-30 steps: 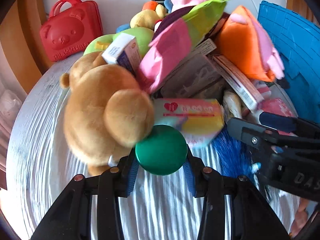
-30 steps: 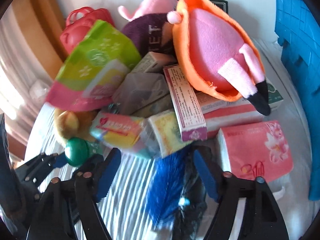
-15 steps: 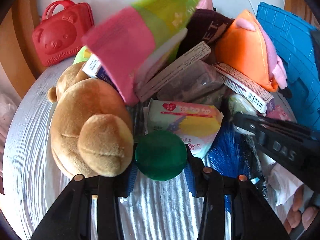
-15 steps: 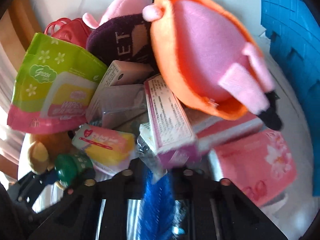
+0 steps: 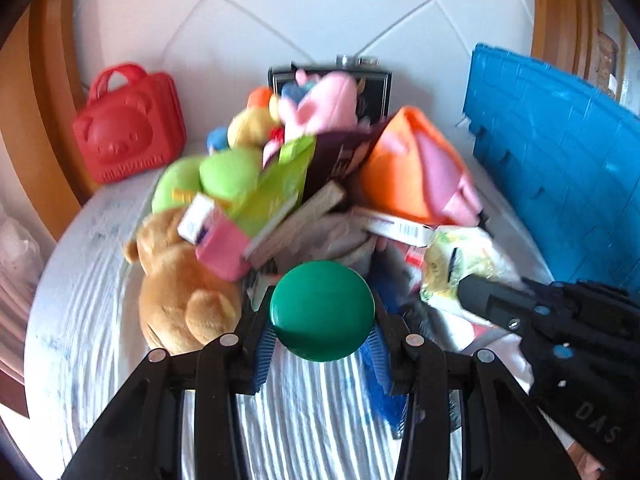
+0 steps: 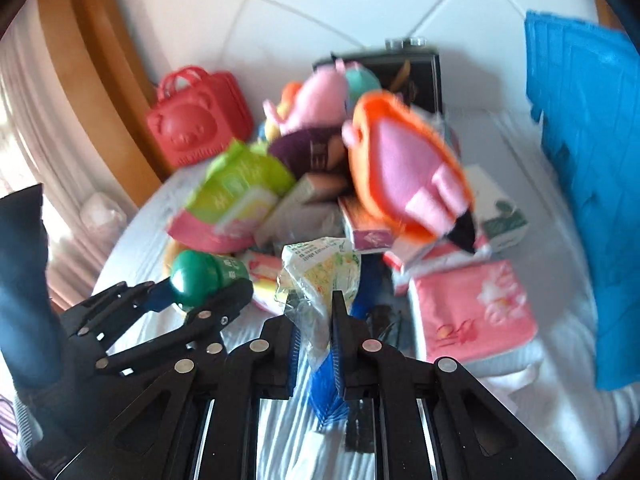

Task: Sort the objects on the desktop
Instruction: 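Lift the green jar and snack bag and carry both over the blue crate, then open both tools to drop the jar and snack bag into the crate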

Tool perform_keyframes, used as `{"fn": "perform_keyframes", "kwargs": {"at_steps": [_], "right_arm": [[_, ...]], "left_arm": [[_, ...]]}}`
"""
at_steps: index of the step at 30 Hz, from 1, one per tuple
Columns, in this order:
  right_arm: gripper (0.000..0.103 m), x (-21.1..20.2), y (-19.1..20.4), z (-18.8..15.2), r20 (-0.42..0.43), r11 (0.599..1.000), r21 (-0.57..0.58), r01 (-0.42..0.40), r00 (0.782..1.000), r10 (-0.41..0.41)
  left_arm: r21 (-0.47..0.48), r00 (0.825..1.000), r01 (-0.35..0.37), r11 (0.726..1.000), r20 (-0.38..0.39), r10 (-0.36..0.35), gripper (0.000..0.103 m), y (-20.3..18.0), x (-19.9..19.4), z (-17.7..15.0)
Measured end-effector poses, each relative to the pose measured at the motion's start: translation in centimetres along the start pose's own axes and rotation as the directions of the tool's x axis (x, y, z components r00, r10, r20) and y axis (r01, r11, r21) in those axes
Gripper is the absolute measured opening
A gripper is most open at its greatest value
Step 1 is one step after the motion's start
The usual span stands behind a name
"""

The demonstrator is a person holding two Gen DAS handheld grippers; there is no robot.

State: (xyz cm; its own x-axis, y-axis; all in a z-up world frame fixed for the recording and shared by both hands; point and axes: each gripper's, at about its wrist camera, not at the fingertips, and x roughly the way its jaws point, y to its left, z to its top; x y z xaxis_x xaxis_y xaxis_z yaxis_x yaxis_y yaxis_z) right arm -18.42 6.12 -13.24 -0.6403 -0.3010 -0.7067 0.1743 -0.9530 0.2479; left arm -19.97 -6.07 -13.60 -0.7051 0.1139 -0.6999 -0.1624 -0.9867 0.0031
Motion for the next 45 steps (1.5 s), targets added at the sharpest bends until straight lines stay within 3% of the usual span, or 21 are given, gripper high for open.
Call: {"fn": "perform_keyframes", "kwargs": {"at_steps": [6,11,16,24,27,31,34,39,45], "right_arm": [[0.014,-5.3,0.0,2.2,0.134,0.999,-0.035,0.021,0.991,-0.016],[0.014,-11.3,-0.8,3.8,0.254,0.997,-0.059,0.053,0.966,-0.037],[0.014,-17.1,-3.5,5.3,0.376,0.989,-0.058,0.133,0.921,-0.102],[0.014,-26.2,-12.4,7.8,0.499,0.953,0.036,0.301,0.821,-0.278],[0.014,-28.7,-16.7,8.5,0.498,0.928,0.082,0.363,0.792,-0.353],[0.014,-30.8,-21.6,9.1,0.461,0.895,0.130,0.427,0.773,-0.436],[0.014,-31.6,-25.4,9.6,0.402,0.875,0.172,0.453,0.779,-0.482],[0.014,-30.7,-31.5,10.4,0.246,0.850,0.216,0.480,0.816,-0.524],[0.014,-29.3,-35.0,9.7,0.136,0.826,0.213,0.521,0.822,-0.553]], "left_arm": [[0.014,0.996,0.009,1.000,0.085,-0.010,0.040,-1.3,-3.0,2.5],[0.051,0.984,0.027,0.998,0.176,-0.036,0.040,-4.4,-6.1,4.5],[0.105,0.960,0.081,0.991,0.259,-0.106,0.040,-9.8,-8.5,7.6],[0.189,0.915,0.178,0.966,0.330,-0.233,0.040,-21.5,-11.6,13.1],[0.217,0.909,0.219,0.951,0.309,-0.280,0.040,-26.2,-12.2,15.0],[0.240,0.924,0.262,0.935,0.215,-0.315,0.040,-32.3,-11.8,17.3],[0.250,0.943,0.281,0.927,0.106,-0.314,0.040,-36.2,-10.6,18.4],[0.284,0.963,0.266,0.921,-0.035,-0.267,0.040,-41.5,-8.4,19.1],[0.300,0.967,0.252,0.920,-0.099,-0.233,0.040,-44.1,-6.5,18.8]]}}
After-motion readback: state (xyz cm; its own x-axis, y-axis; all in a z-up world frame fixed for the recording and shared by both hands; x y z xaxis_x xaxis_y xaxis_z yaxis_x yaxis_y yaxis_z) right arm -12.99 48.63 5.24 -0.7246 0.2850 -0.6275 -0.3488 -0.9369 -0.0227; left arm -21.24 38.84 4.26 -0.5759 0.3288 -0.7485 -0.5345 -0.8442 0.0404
